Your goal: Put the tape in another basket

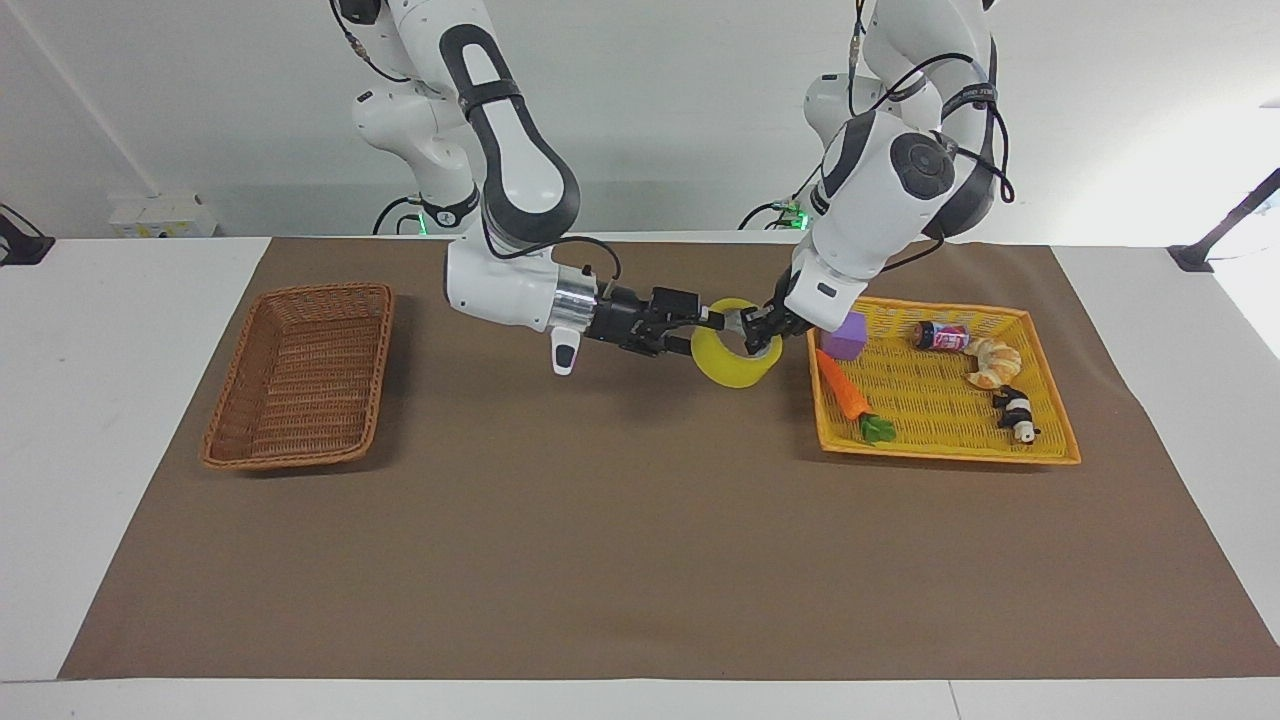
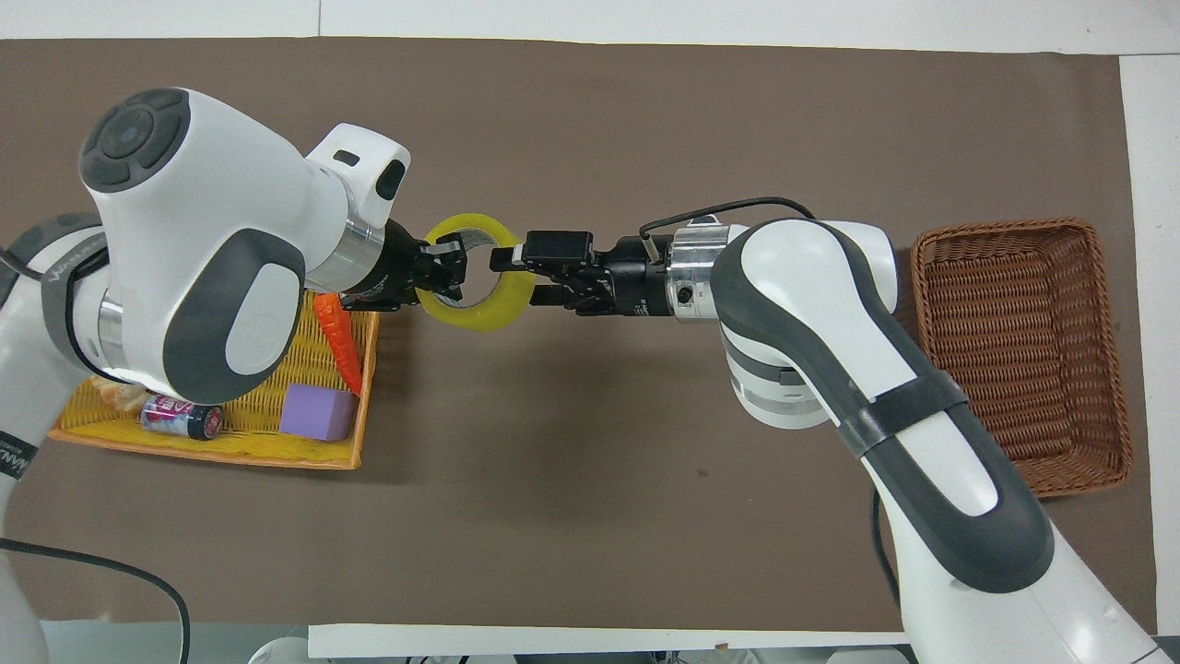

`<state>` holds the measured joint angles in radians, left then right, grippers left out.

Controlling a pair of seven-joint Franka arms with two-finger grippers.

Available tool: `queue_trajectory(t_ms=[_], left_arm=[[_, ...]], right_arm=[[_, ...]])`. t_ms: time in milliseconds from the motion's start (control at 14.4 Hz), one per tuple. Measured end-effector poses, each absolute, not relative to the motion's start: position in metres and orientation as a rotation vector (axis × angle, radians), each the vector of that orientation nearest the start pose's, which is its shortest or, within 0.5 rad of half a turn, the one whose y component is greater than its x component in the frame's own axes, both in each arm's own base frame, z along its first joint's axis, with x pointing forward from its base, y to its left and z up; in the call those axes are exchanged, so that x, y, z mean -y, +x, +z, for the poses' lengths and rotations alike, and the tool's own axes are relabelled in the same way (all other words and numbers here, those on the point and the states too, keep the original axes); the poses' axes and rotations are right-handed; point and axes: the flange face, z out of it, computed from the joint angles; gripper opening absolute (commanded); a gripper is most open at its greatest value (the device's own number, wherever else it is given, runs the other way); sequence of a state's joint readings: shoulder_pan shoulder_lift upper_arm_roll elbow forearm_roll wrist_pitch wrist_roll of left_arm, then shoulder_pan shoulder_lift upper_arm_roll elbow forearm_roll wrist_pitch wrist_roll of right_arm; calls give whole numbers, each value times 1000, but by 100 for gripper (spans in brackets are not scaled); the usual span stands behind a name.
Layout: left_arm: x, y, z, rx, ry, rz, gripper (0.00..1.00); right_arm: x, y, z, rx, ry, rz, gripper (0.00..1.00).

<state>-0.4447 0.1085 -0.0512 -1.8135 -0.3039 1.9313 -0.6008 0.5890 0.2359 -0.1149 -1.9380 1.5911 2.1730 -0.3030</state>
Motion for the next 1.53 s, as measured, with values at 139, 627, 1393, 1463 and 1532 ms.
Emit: queue_trajectory(t_ms=[139, 627, 1393, 1463, 1532], left_arm=[[301, 514, 481, 358, -3366, 245, 0], [301, 514, 479, 359, -3365, 251, 0], [268, 520, 545, 404, -3377, 232, 99], [244, 522, 563, 449, -3371, 234, 99], [217, 526, 575, 496, -3364, 228, 99]], right_arm=[[-326, 538, 396, -243, -1894, 104, 97], [-325, 539, 399, -241, -1888, 102, 53], [-320, 543, 395, -249, -1889, 101, 13], [-317, 545, 398, -251, -1885, 96, 13], [-311, 548, 401, -252, -1879, 91, 13]])
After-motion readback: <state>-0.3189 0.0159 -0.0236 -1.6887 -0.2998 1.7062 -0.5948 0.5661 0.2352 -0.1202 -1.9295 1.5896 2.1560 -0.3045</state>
